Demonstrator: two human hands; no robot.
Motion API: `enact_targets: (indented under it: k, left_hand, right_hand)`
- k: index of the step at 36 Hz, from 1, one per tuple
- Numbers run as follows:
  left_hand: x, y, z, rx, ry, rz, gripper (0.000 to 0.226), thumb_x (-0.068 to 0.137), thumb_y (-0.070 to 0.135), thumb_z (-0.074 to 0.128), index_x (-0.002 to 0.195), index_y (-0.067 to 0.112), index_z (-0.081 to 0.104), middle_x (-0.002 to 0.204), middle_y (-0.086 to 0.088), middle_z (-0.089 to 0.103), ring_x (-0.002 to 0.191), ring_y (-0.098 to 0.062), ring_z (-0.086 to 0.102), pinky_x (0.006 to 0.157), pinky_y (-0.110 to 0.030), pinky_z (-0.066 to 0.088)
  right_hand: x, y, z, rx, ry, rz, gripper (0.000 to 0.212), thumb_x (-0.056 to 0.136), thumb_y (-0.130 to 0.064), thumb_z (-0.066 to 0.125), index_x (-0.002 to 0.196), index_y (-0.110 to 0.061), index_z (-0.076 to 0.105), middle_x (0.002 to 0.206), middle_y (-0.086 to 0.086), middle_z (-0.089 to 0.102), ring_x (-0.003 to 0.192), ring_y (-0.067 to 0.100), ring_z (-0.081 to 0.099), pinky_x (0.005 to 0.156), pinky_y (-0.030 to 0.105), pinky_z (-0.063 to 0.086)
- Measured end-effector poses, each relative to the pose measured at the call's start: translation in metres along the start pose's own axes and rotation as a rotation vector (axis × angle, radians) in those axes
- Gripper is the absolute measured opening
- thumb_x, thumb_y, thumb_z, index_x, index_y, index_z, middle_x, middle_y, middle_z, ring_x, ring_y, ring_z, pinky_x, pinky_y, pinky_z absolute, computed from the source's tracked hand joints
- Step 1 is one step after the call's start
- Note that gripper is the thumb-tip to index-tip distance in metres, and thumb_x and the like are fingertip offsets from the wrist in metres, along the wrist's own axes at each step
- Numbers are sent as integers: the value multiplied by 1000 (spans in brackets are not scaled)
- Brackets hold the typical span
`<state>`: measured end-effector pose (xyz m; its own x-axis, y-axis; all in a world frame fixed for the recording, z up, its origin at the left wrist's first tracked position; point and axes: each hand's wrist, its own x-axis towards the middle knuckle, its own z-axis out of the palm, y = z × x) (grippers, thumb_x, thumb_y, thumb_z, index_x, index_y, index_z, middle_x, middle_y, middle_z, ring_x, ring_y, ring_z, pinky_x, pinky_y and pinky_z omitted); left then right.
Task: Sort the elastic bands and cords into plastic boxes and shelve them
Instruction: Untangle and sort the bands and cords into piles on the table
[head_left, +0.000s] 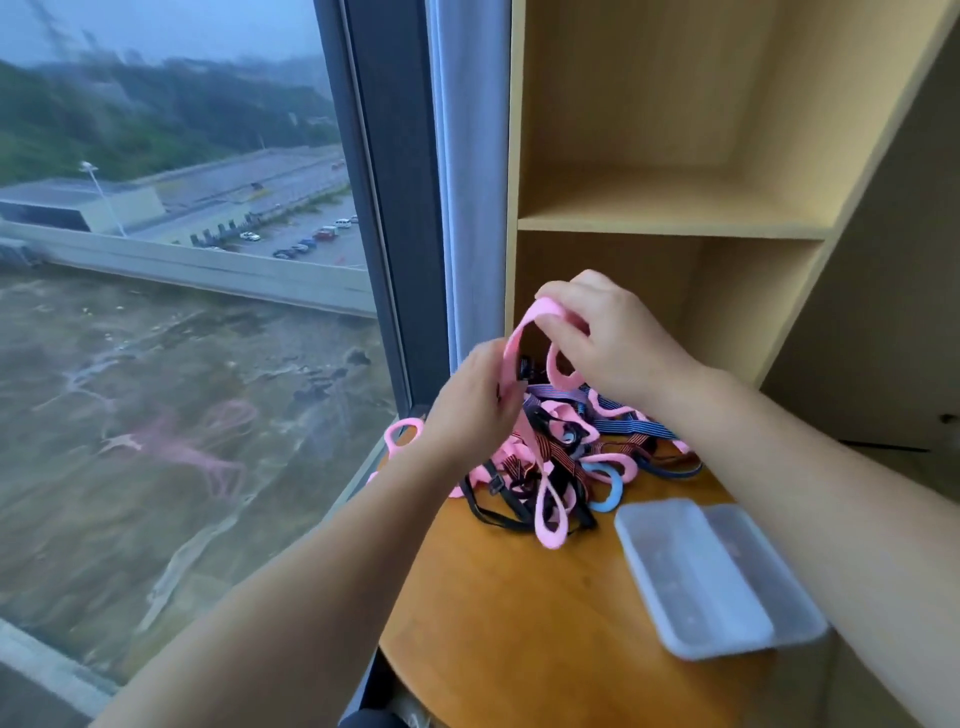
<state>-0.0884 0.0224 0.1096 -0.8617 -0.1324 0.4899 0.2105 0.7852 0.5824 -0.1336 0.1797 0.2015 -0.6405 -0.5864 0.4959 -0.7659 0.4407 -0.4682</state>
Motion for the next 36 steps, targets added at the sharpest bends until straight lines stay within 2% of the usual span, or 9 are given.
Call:
enact_targets:
  k: [5, 8, 14, 16, 19, 22, 27, 32, 36]
  left_hand:
    - [-8, 15, -4, -303, -93, -132, 30, 96, 15, 39, 117, 36, 46, 89, 10, 64, 76, -10, 63, 67, -30, 56]
    - [-20, 15, -8, -319, -67, -118, 21, 101, 22, 38, 102, 41, 48, 79, 8, 59, 62, -3, 51, 57, -19, 45]
    - [-43, 0, -24, -319, -38, -222, 19, 102, 27, 44, 99, 35, 61, 77, 5, 62, 63, 0, 52, 58, -14, 41]
    - [-49, -7, -32, -293, -68, -237, 20, 102, 24, 45, 101, 32, 64, 79, -7, 63, 62, -7, 49, 58, -19, 40]
    - [-57, -9, -38, -245, -125, -201, 22, 100, 19, 45, 101, 27, 66, 69, 11, 60, 58, -3, 47, 57, -18, 38]
    - [-64, -6, -41, -225, -173, -167, 22, 100, 19, 45, 100, 26, 66, 74, 12, 64, 63, -5, 53, 59, -19, 40]
    - [-76, -12, -41, -224, -124, -275, 15, 98, 25, 49, 111, 28, 54, 91, 9, 68, 80, -11, 63, 72, -31, 52]
    - [-93, -31, -47, -181, -144, -265, 18, 93, 24, 59, 101, 34, 47, 83, 11, 64, 67, -4, 57, 61, -20, 44]
    - [-117, -52, -52, 10, -281, -364, 19, 88, 17, 53, 96, 34, 52, 84, 4, 65, 71, -14, 62, 66, -37, 50]
  right_hand:
    - [-11, 5, -2, 17, 35, 0, 16, 94, -25, 61, 106, -14, 64, 80, -6, 55, 70, 9, 50, 63, 24, 41]
    - [-19, 8, 4, 14, -16, 29, 15, 93, -28, 63, 101, -16, 62, 77, -1, 58, 68, 16, 52, 63, 32, 44]
    - [-40, 12, 21, -92, -241, 82, 7, 95, -21, 56, 98, -17, 62, 83, 3, 63, 76, 25, 57, 70, 42, 49]
    - [-46, 12, 28, -107, -273, 116, 14, 96, -18, 54, 106, -18, 64, 86, 3, 65, 69, 20, 55, 68, 38, 48]
    - [-55, 6, 38, -46, -294, 110, 26, 91, -21, 61, 117, -23, 64, 72, -17, 63, 57, 3, 51, 59, 31, 44]
    - [-60, -7, 51, 36, -316, 36, 17, 88, -26, 67, 105, -26, 65, 62, -30, 55, 61, -8, 51, 53, 20, 33]
    - [-61, -22, 71, 88, -306, 35, 7, 87, -26, 68, 90, -20, 65, 71, -14, 61, 64, 0, 53, 59, 21, 41]
    - [-62, -21, 82, 3, -255, 49, 18, 90, -10, 57, 99, -17, 70, 73, -5, 60, 65, 14, 54, 59, 28, 39]
    - [-62, -15, 83, -88, -263, 44, 21, 91, -8, 52, 94, -15, 71, 75, 1, 61, 67, 18, 54, 59, 31, 42]
